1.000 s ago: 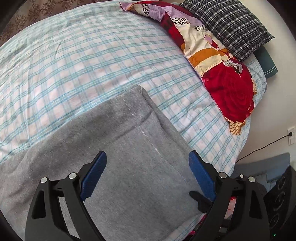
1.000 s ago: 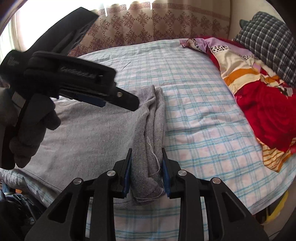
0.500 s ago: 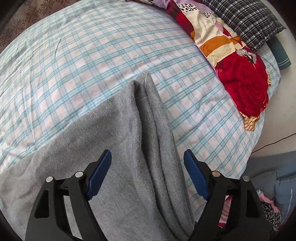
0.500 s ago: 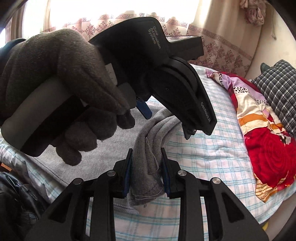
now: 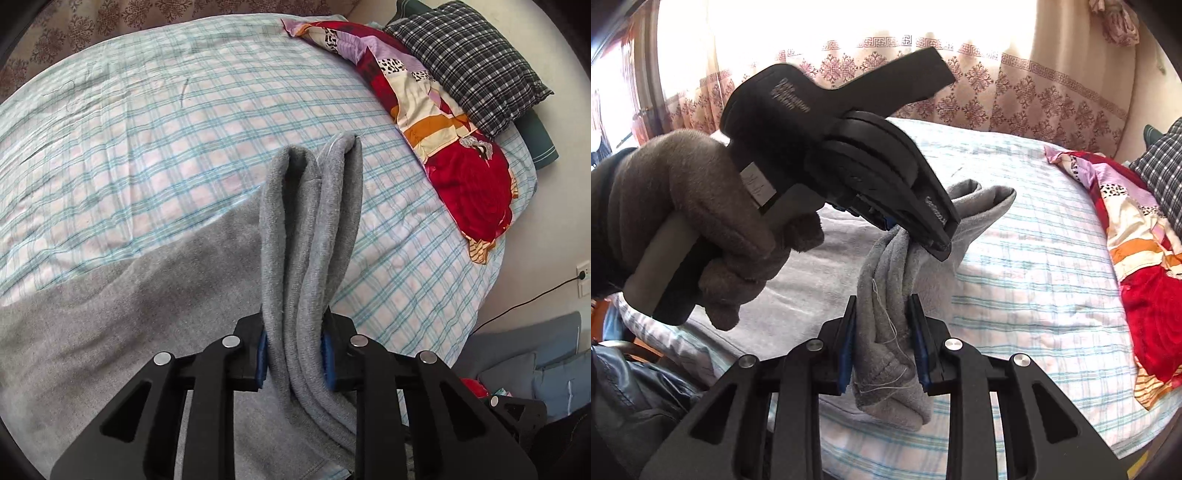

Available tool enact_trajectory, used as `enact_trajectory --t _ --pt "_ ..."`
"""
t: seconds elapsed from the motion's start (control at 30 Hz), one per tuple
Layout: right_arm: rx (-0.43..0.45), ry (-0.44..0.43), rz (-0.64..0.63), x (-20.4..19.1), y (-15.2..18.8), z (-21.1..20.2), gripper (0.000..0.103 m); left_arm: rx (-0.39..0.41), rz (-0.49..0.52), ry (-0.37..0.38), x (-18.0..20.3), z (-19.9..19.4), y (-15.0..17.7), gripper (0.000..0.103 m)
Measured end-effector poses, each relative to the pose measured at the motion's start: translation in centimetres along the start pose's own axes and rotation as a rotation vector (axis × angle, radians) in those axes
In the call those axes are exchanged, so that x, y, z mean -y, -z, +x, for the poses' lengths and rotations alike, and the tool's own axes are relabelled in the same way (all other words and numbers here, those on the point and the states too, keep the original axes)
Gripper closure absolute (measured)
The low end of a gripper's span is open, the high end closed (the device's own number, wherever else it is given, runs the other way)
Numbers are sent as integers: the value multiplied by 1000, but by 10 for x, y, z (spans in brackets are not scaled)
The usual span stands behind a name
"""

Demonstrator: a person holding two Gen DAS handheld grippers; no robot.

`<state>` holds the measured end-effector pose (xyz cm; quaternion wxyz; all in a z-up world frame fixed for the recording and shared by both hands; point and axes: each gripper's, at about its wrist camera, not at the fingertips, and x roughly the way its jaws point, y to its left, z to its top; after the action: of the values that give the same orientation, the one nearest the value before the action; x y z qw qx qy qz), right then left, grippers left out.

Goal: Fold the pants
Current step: 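Lift the hem with the left gripper and fold it toward the waistband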

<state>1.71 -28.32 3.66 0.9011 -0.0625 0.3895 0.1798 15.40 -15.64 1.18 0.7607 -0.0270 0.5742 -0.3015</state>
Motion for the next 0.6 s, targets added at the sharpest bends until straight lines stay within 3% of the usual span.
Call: enact_trajectory --t 0.13,0.23,0.3,0.37,0.6 --pt "-22 -123 28 -14 -10 9 76 42 -84 30 -39 -21 21 83" --pt "-36 -270 94 -13 -17 9 65 68 -140 45 -67 -32 38 84" --pt "-18 -306 115 -8 -21 2 60 82 -177 42 -87 -36 50 85" --pt "-9 -299 138 1 -21 -4 60 89 -220 42 -110 -39 60 85" --pt "-51 -146 276 40 -4 3 60 106 -315 56 -161 -46 91 86"
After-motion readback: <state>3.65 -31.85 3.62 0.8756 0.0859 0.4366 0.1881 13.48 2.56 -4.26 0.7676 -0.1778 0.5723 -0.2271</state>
